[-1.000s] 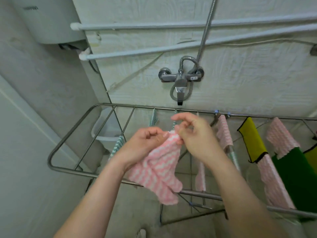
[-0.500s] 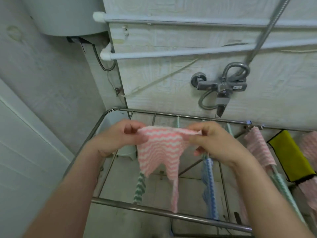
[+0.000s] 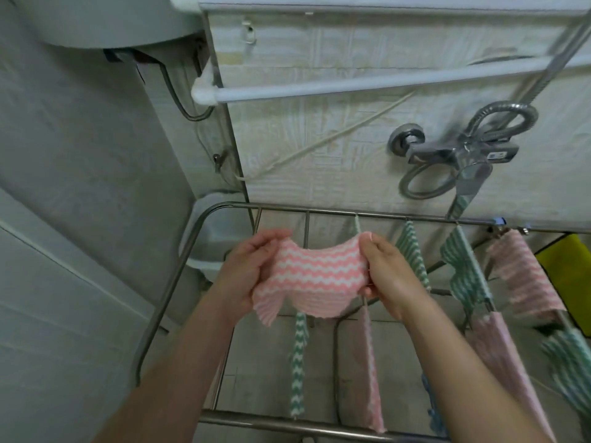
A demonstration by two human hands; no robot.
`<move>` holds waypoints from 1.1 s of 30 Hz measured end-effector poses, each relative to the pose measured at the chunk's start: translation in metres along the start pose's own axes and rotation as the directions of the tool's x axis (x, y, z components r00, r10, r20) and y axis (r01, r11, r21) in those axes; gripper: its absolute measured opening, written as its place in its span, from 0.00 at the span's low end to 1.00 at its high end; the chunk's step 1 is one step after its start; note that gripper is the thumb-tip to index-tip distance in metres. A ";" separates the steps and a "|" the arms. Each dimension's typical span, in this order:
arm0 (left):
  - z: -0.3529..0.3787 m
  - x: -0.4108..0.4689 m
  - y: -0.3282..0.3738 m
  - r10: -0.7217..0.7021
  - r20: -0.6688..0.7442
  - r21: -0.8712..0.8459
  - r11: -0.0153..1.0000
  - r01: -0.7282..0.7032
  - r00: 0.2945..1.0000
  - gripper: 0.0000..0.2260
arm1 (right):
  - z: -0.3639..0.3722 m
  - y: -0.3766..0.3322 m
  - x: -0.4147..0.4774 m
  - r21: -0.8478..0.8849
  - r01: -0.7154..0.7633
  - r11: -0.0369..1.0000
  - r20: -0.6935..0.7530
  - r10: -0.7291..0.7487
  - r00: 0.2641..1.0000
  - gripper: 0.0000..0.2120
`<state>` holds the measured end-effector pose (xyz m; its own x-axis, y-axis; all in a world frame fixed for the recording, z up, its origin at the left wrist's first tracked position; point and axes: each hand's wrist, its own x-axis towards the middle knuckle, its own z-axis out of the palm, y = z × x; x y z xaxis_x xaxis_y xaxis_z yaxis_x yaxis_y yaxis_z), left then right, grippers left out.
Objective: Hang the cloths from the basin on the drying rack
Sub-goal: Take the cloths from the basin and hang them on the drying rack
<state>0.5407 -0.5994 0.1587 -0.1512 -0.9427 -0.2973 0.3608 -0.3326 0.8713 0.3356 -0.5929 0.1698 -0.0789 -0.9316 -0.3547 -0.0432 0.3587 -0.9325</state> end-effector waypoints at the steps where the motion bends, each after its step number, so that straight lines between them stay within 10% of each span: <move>1: -0.005 0.001 0.002 -0.008 0.032 0.071 0.997 0.005 0.999 0.10 | 0.000 0.000 0.001 0.018 -0.006 1.000 0.012 0.006 1.000 0.13; 7: -0.035 0.006 0.019 -0.058 0.499 0.039 0.998 0.045 0.865 0.29 | -0.010 -0.008 -0.001 0.406 -0.191 0.894 0.140 0.145 0.979 0.07; 11: -0.036 0.039 0.005 -0.166 0.192 0.389 0.918 0.080 0.967 0.25 | 0.008 0.019 0.037 0.252 -0.271 0.929 0.064 0.264 0.962 0.10; 14: -0.034 0.072 -0.019 -0.196 0.050 0.839 0.541 0.065 0.979 0.23 | 0.025 0.044 0.077 0.075 -0.253 0.965 -0.056 0.257 0.965 0.10; 24: -0.039 0.119 -0.026 -0.040 -0.005 0.864 0.503 0.025 0.999 0.26 | 0.027 0.046 0.131 0.103 -0.275 0.956 -0.109 0.286 0.952 0.19; 33: -0.028 0.157 -0.033 -0.089 0.026 0.981 0.194 -0.008 0.996 0.40 | 0.044 0.055 0.160 -0.257 -0.106 0.961 -0.229 0.046 0.972 0.22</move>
<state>0.5307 -0.7375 0.0727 -0.2067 -0.9084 -0.3633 -0.8317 -0.0325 0.5543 0.3648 -0.7245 0.0586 -0.3066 -0.8759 -0.3726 -0.2890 0.4586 -0.8403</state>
